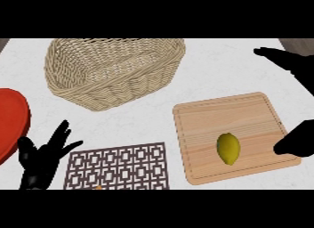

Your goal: Pick the lemon from the cutting board and place it in the basket

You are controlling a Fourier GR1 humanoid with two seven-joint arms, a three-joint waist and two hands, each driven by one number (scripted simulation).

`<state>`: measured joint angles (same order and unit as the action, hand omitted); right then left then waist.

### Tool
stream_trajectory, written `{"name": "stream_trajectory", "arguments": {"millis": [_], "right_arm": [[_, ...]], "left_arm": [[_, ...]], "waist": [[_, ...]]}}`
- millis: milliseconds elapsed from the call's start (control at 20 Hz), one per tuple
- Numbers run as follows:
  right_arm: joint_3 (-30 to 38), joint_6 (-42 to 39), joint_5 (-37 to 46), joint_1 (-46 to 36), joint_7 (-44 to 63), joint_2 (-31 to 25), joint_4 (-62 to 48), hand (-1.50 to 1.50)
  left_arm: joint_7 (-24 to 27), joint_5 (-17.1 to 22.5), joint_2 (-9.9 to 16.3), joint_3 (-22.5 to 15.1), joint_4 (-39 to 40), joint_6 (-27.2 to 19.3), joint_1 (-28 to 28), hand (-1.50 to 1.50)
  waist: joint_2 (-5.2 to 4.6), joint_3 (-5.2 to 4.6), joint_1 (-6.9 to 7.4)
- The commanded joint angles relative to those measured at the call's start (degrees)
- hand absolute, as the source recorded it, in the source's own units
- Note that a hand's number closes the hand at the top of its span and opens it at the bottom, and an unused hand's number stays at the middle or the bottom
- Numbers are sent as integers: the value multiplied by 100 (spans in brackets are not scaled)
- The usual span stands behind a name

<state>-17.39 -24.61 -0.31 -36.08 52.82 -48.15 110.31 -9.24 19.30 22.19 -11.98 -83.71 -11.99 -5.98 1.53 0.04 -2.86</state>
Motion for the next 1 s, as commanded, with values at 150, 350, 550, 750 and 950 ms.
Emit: {"name": "stream_trajectory", "arguments": {"millis": [150, 350, 550, 750, 950], "right_arm": [[437, -980, -1647, 95, 1075, -1034, 561, -150], [692, -741, -2326, 23, 1328, -1400, 856, -150], [563, -353, -2268, 479, 1194, -1416, 1091, -150], [425, 1, -2050, 490, 1277, -1232, 1097, -150], [49, 331, -1347, 724, 1140, -770, 1231, -150]], "left_arm": [[-247, 42, 366, 140, 270, 225, -332, 0], [-299, -202, 19, -149, 383, 30, -96, 0], [-479, -179, 42, -57, 503, 80, 126, 0], [-506, -351, 40, -250, 34, 24, -227, 0], [-421, -187, 40, -15, 428, 309, 90, 0]], "waist": [[-74, -20, 83], [-110, -18, 146], [-137, -11, 183], [-146, -9, 318], [-164, -10, 326]]}}
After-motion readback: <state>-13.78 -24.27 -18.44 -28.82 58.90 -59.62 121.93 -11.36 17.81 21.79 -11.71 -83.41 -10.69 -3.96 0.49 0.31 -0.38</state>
